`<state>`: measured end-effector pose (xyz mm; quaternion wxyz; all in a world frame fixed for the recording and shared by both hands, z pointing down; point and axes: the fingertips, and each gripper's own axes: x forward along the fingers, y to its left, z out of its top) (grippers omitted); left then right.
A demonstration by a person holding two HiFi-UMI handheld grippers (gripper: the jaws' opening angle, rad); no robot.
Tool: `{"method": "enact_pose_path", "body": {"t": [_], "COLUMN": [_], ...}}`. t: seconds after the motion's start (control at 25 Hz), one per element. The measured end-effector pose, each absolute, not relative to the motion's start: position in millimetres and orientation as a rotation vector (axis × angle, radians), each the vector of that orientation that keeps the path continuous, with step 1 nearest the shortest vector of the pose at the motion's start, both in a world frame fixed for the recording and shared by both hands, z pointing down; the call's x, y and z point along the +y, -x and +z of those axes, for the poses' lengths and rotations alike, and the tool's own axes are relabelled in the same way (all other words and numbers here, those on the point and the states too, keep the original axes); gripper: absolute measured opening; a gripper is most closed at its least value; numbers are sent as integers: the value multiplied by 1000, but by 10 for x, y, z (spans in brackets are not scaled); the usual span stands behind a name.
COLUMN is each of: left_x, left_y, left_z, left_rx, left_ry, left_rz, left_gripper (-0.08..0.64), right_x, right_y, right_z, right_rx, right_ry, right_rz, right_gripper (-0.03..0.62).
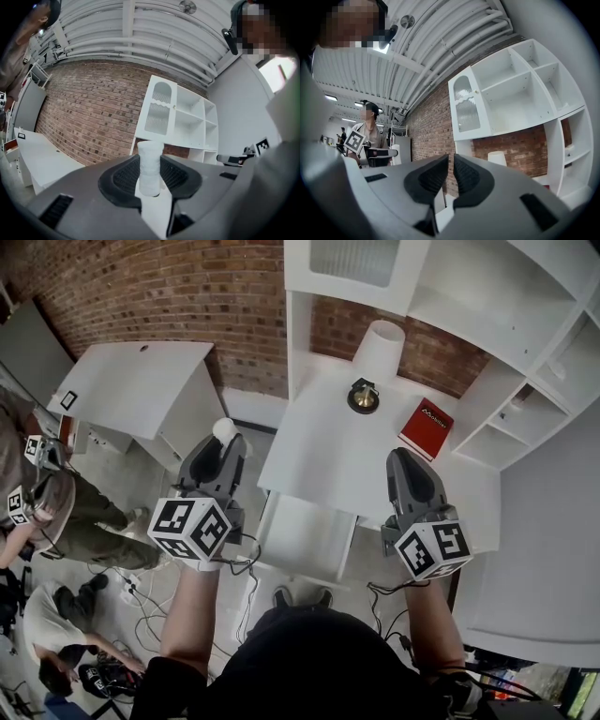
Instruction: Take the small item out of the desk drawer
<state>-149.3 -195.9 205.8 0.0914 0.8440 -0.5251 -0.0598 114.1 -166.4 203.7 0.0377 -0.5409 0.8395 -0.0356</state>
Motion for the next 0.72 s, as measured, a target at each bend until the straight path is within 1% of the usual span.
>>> {"method": "enact_pose_path", "body": {"t": [0.72], "left_x": [-1993], "left_y": [1518], "left_z": [2243], "left_rx": [-1525], "left_ry": [-2501], "left_rz": [-144], "left_gripper": [129], "right_x": [-1635], "right_y": [-1098], "right_z": [2145], "right_rx": [2570], "right_ry": [1684], "right_rz": [-140], "right_gripper": [25]}}
